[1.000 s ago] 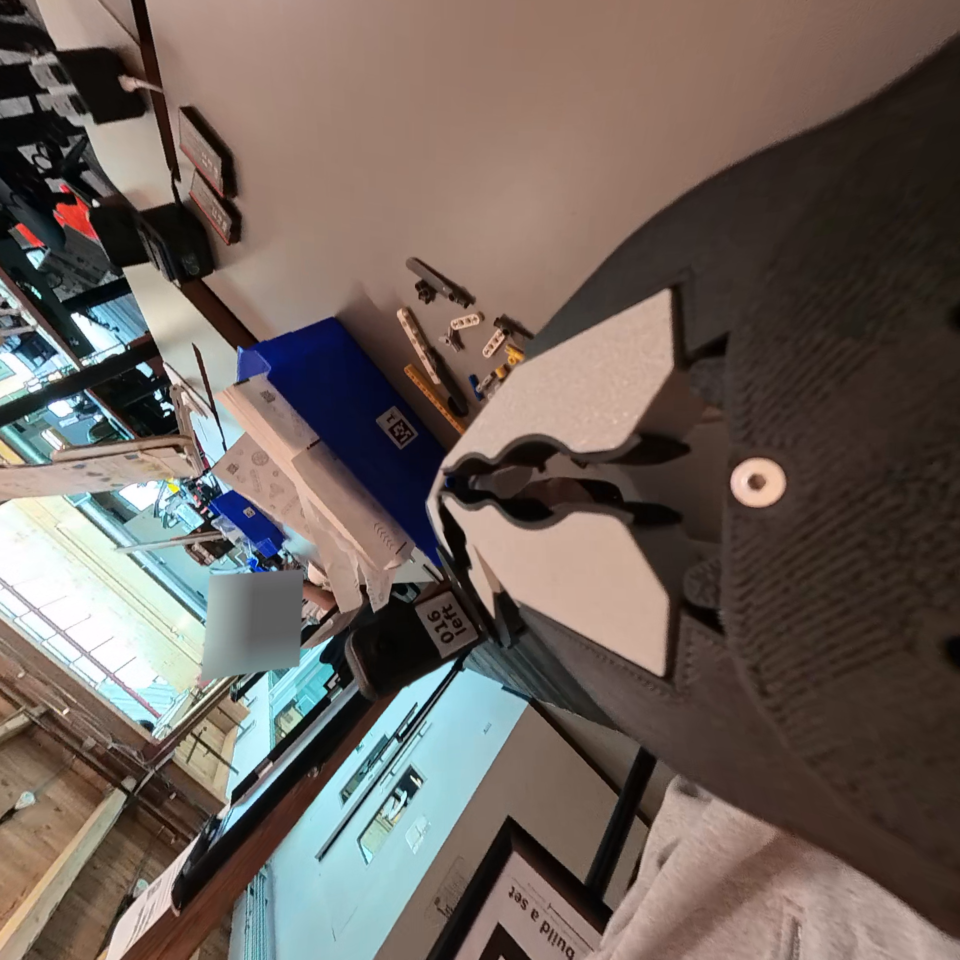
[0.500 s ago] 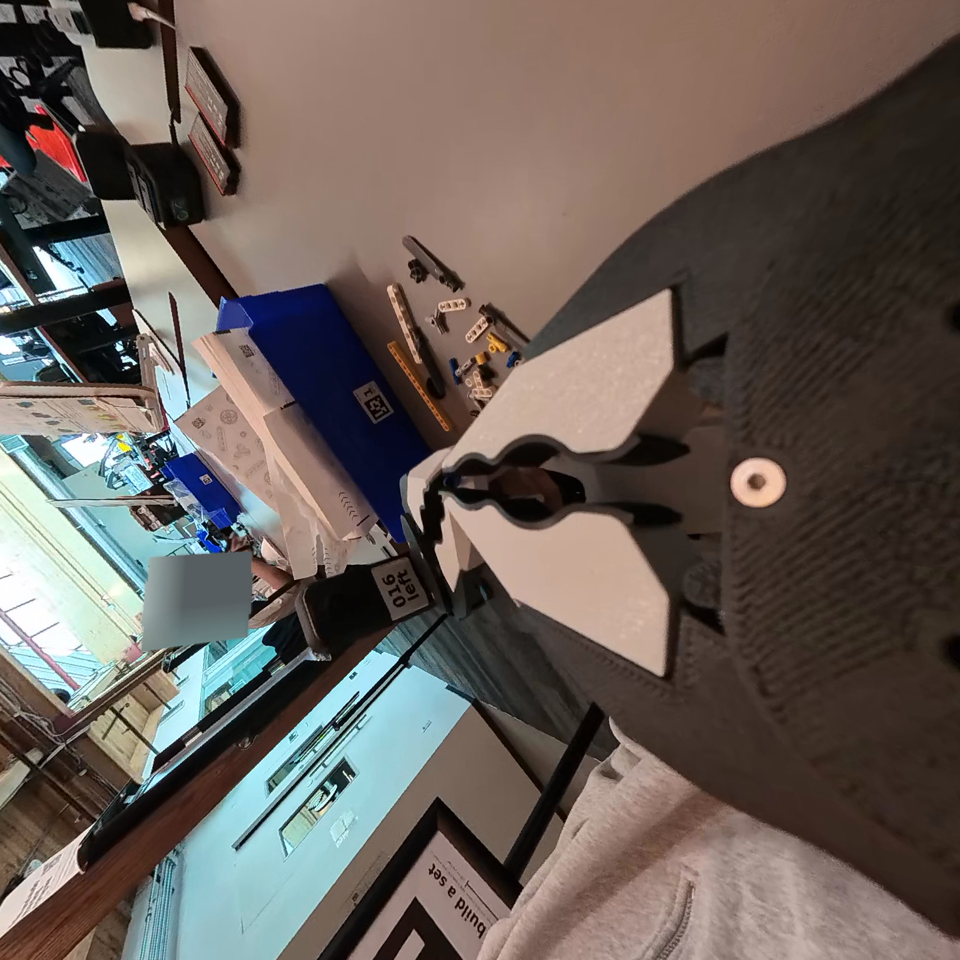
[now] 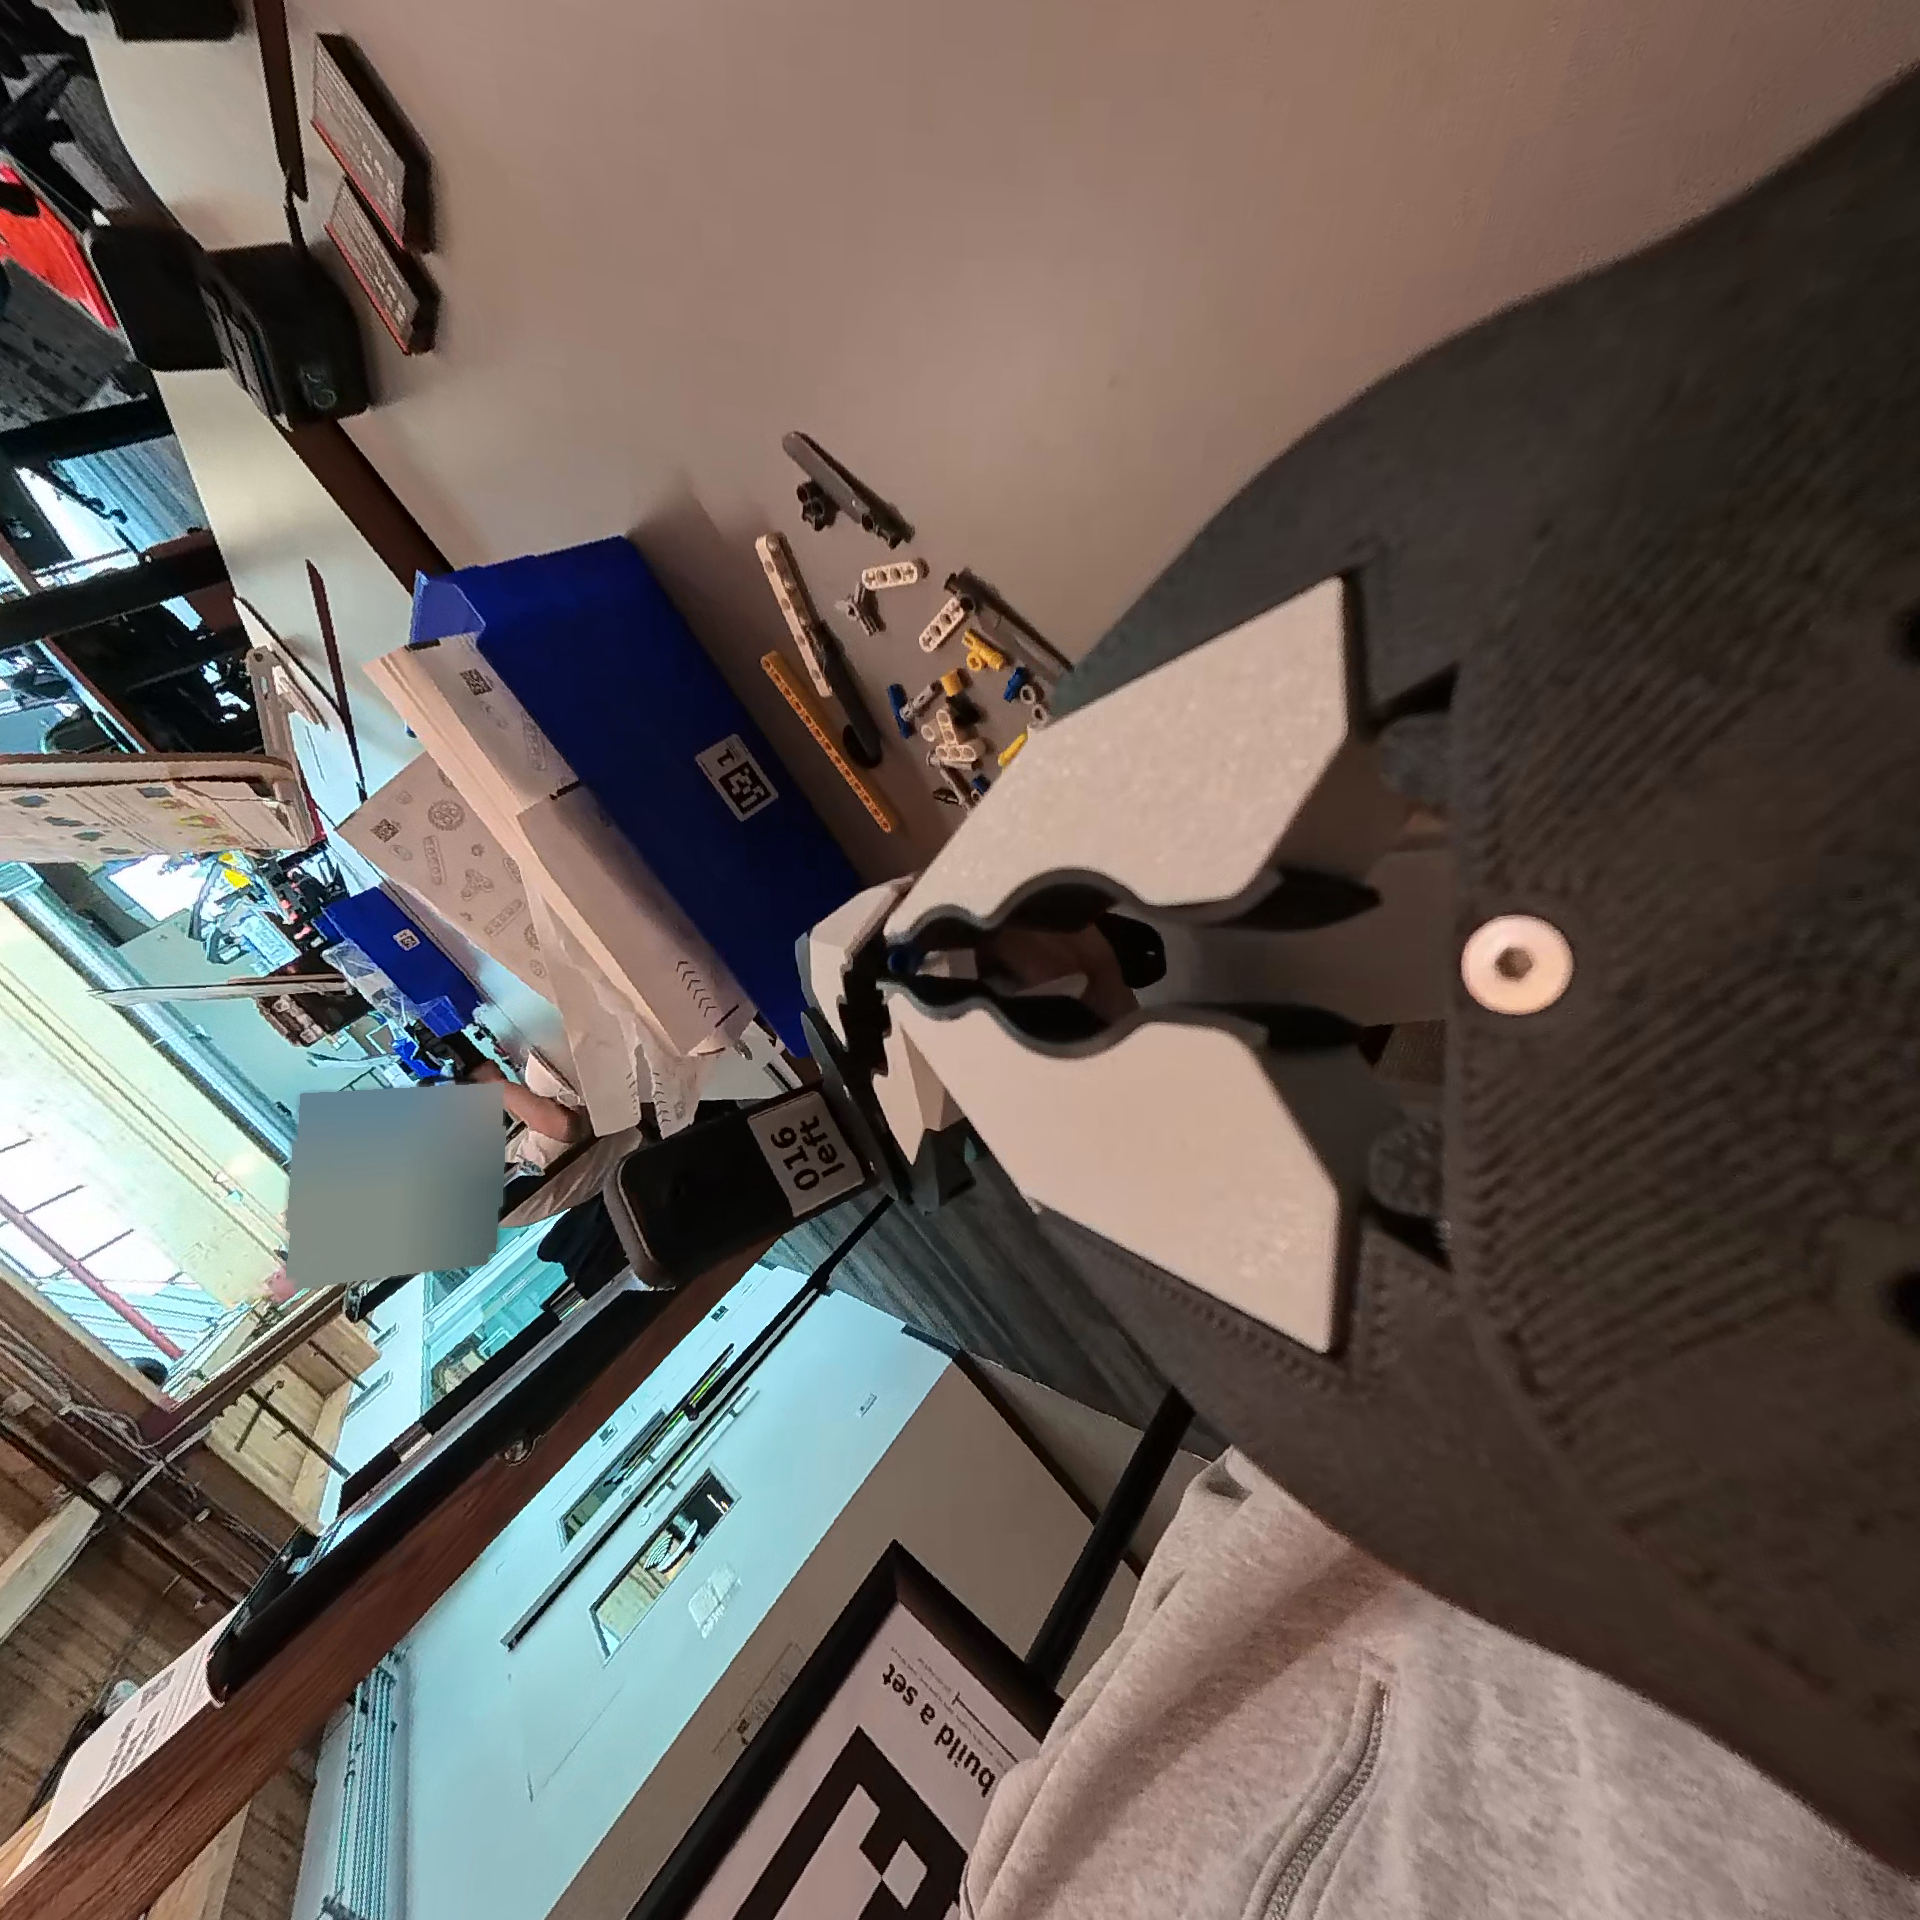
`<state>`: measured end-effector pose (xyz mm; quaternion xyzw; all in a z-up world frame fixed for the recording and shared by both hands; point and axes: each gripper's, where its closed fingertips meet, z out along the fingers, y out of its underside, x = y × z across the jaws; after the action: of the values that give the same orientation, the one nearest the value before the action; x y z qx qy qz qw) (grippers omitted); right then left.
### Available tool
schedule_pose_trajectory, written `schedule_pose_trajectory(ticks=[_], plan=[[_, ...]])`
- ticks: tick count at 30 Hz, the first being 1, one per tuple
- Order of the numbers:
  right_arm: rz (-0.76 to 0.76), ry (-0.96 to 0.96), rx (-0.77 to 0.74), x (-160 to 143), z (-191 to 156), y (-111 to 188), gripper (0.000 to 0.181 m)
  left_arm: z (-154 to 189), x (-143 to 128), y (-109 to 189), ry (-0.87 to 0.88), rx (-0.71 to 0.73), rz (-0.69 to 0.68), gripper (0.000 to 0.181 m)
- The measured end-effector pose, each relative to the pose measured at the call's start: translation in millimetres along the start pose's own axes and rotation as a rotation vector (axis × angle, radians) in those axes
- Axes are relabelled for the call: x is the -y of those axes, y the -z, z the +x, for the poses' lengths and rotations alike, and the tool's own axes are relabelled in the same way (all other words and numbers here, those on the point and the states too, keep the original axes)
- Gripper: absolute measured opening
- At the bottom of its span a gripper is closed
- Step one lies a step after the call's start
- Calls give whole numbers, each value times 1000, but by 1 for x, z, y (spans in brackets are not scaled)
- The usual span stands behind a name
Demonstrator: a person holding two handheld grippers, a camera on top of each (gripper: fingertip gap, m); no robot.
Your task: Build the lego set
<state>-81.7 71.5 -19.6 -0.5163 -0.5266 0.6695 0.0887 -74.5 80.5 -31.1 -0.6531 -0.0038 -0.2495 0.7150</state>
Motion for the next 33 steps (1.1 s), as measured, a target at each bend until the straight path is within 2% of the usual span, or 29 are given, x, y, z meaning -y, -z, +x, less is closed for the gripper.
schedule_pose_trajectory(ticks=[9,23,27,33], plan=[[5,-10,-12,0,3,2,2,5,2,0,4,-34,11,12],[-31,-15,-7,-5,2,1,2,5,-3,0,-28,-26,-29,1],[-115,-34,13,-16,-2,8,5,9,-9,-2,-38,-45,-61,0],[-215,36,-51,-24,3,16,3,12,-19,-8,-57,-50,-110,0]])
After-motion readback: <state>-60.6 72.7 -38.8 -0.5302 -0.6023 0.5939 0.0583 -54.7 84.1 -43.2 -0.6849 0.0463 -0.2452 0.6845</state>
